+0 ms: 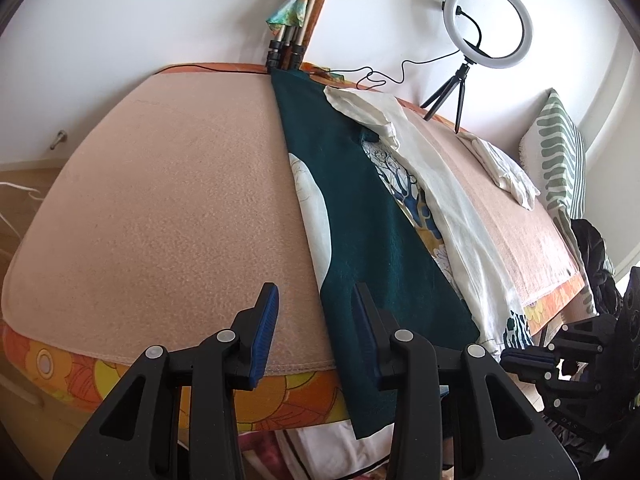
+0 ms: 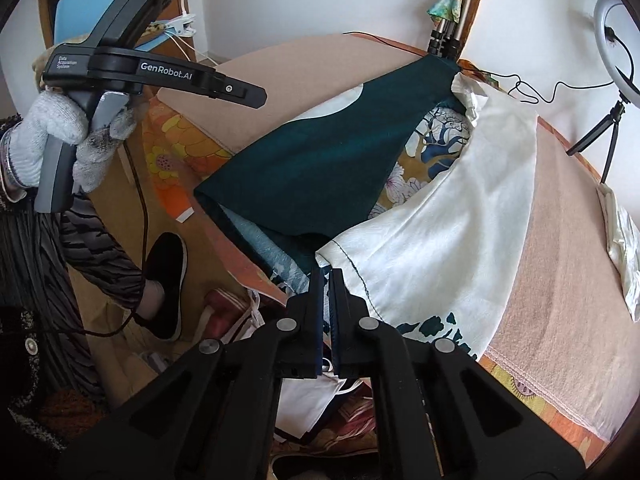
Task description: Fold small clothes
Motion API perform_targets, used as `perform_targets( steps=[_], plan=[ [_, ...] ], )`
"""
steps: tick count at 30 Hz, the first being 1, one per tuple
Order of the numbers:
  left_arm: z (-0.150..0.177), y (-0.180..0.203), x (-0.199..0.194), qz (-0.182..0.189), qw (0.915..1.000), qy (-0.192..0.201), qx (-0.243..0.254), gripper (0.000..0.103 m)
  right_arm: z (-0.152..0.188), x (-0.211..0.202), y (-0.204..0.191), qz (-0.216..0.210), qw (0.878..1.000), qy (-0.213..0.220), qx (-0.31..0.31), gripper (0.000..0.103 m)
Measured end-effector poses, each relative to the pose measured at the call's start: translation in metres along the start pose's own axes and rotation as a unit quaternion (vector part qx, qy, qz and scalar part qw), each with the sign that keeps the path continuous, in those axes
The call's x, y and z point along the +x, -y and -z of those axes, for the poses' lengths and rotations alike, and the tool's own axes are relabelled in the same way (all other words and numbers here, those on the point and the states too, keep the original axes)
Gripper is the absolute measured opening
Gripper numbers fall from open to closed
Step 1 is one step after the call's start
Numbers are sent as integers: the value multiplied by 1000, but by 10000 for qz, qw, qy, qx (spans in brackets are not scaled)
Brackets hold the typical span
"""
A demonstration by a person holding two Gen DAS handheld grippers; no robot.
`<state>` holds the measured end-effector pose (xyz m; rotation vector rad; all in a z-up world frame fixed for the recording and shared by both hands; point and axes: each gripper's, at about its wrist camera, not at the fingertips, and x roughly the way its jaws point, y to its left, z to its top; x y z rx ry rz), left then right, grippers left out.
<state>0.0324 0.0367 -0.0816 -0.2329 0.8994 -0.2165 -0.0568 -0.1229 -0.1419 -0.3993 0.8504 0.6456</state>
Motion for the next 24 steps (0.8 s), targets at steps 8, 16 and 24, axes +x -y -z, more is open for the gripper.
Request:
perform_targets(
  steps=[8,16,24],
  plan=[
    [9,-9,2,259,9991,-256,-195,36,13,-25,39,-191,9961,108,852,29],
    [31,-3,13,737,9926,-878,-401,36,55,-28,124,210,9653,-129,2600,53],
    [37,9,13,952,9900,-983,-340,36,63,-11,139,-373,9518,-239,3036,53]
  ],
)
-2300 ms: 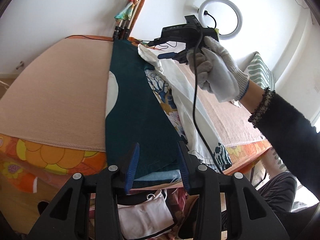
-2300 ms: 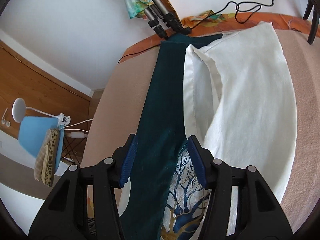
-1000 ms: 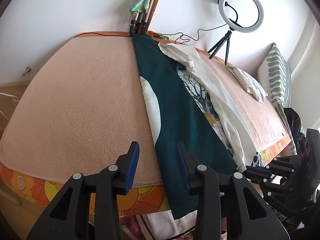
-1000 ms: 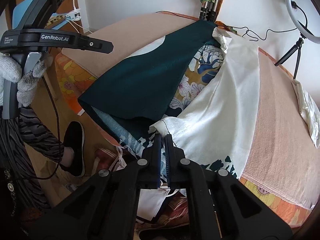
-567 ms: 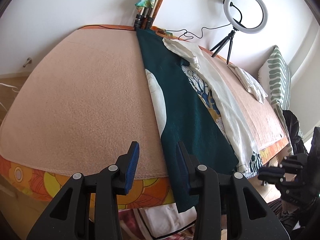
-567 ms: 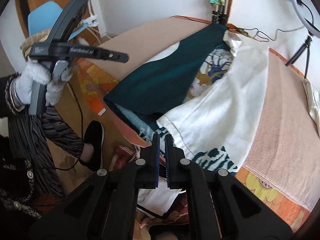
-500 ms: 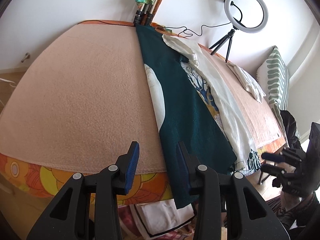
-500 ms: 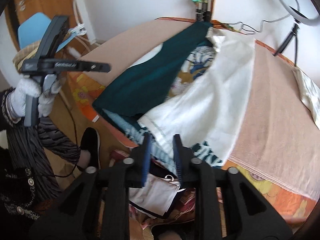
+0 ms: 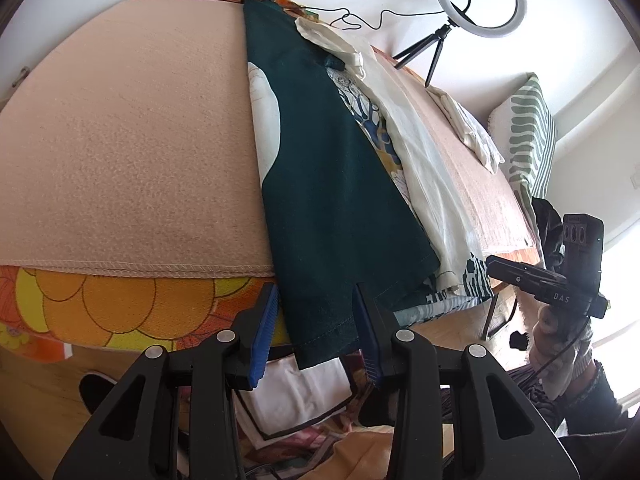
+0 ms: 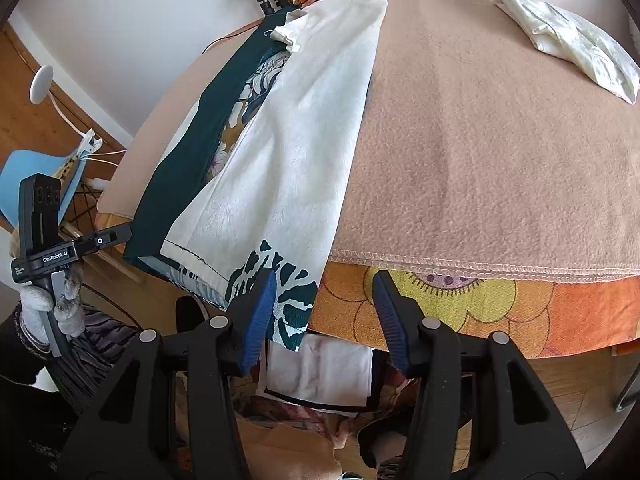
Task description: Fold small clothes
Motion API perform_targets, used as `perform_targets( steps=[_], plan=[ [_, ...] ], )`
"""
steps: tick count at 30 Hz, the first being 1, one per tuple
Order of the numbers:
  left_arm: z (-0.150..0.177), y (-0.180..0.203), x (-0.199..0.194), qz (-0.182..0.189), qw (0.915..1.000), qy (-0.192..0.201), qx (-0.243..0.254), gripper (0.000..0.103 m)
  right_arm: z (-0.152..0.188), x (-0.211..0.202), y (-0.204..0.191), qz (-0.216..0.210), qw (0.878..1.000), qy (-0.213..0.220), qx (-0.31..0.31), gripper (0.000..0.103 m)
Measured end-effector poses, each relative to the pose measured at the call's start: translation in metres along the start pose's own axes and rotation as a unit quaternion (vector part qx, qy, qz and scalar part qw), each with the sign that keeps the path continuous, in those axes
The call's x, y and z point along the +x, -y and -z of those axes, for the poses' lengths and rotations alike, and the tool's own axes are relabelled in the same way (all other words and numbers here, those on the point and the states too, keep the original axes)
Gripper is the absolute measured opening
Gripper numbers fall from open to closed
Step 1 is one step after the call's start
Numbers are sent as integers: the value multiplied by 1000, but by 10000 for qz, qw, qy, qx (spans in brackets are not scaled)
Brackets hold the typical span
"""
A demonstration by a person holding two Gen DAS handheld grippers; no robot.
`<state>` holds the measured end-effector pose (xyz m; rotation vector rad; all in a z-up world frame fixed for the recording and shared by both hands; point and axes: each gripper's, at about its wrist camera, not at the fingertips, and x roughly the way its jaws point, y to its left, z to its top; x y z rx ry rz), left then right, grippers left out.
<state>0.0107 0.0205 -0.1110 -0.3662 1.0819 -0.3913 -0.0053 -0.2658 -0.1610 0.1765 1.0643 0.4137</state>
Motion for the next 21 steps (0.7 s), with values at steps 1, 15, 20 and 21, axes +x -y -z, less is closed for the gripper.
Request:
perform_targets(
  steps=[1,15,20,21],
  plan=[
    [0,0,0,34,10000,-18,3,34,1,1,-2,-36,10000,1,-14,53],
    [3,7,-1,93,9998,96,170,1,3,15,-20,-208,9995,-67,-248,8],
    [-3,9,-10,173,9992,313,157,1,0,8,-19,-548,9985,57,-22,4],
    [-5,9,-12,196,9991,359,138,1,-2,5,-18,-636,9979,115,46,4]
  ],
)
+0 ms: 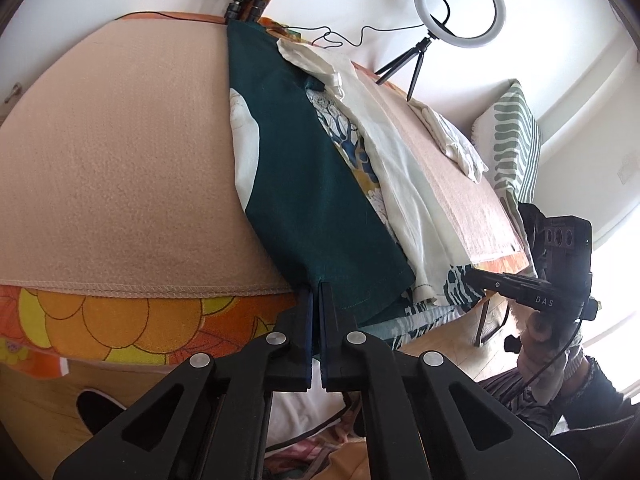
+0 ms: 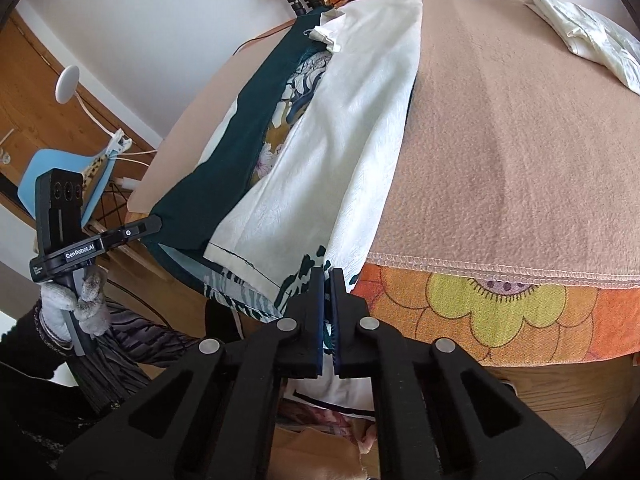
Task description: Fold small clothes
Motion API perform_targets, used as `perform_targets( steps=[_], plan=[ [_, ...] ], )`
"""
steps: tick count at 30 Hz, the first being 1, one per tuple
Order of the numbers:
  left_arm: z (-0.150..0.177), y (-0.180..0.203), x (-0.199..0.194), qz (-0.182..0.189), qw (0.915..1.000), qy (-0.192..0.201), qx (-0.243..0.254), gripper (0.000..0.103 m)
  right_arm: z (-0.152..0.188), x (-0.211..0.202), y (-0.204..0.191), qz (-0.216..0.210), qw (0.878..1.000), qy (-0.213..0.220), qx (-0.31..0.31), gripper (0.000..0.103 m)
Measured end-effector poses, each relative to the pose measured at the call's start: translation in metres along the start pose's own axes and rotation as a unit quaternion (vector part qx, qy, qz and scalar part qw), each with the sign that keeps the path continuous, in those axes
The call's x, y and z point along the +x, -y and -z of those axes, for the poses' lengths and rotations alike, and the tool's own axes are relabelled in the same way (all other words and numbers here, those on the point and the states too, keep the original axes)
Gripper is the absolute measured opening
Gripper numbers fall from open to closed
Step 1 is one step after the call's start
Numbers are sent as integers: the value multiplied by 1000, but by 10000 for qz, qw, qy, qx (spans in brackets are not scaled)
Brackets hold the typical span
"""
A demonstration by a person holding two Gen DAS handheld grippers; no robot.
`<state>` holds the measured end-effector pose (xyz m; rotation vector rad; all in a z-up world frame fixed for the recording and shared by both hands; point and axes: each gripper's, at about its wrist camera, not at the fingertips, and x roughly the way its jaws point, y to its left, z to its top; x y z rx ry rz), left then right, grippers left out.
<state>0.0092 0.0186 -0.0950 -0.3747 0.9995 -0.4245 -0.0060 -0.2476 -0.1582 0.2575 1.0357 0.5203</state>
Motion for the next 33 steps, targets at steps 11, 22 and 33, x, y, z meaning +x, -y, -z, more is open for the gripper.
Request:
perform_targets(
  steps=[11,22,33],
  plan=[
    [-45,7,-6,95,9995,305,69,1,-49,-23,6,-529,9957,538,542,3],
    [-87,1,9,27,9994,298,164,1,-95,-2,24,9,9980,40,626,4],
    [-39,-2,2,166,9996,-174,141,1,-20,17,22,232,9954,-530,763,42]
  ],
)
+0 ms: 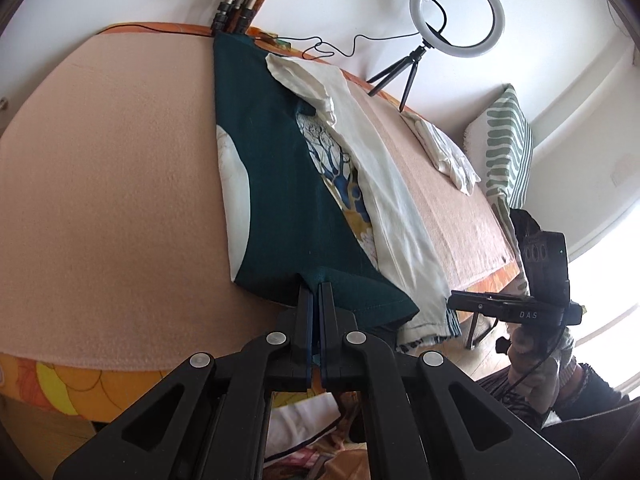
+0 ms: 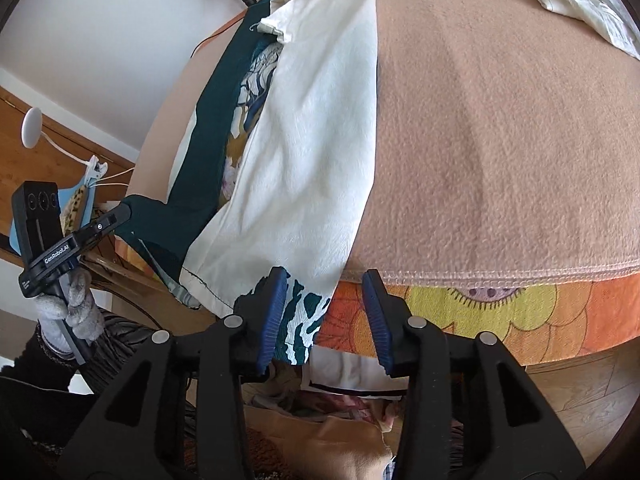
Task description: Fold small clothes
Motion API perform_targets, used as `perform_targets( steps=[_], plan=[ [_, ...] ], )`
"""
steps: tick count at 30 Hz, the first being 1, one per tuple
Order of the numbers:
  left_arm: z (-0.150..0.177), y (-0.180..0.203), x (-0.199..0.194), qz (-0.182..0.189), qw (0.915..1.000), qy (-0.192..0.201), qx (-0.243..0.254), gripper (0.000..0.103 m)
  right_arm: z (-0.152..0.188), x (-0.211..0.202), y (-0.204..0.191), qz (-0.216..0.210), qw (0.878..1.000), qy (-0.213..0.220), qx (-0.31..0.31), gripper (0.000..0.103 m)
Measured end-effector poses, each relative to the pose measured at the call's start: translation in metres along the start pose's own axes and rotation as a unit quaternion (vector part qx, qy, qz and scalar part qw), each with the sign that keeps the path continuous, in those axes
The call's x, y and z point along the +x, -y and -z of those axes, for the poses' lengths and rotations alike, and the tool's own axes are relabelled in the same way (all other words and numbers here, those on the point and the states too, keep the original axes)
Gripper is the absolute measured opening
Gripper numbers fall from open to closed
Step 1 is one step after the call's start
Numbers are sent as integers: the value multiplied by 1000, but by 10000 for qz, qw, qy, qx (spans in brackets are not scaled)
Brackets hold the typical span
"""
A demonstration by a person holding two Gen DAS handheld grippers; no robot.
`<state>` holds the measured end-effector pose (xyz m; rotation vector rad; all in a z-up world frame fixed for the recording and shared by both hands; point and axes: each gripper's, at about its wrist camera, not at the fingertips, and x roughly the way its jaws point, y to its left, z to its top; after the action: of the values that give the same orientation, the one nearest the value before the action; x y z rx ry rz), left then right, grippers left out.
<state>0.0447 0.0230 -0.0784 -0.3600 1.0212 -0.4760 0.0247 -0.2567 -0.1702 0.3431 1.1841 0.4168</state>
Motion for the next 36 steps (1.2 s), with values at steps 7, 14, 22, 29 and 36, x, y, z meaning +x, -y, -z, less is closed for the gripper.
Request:
perform_targets(
  steps=[7,14,22,29,36],
  plan=[
    [30,10,6,-256,9986,-353,312,1,13,2,-13,-334,9993,34,-180,42],
    [35,10,3,-267,9989,-320,227,1,13,1,-13,-710,9975,6,57,4],
    [26,13,-14,-228,9996,-25,164,1,1,-55,-22,-750,9959,494,-94,4],
    [30,9,0,-229,9994,-264,-5,1,6,-17,-8,-579,9983,-34,77,4],
    [-8,13,-12,-165,9998,94,13,1,-26,-30,-7,-878,9958,208,144,4]
  ],
)
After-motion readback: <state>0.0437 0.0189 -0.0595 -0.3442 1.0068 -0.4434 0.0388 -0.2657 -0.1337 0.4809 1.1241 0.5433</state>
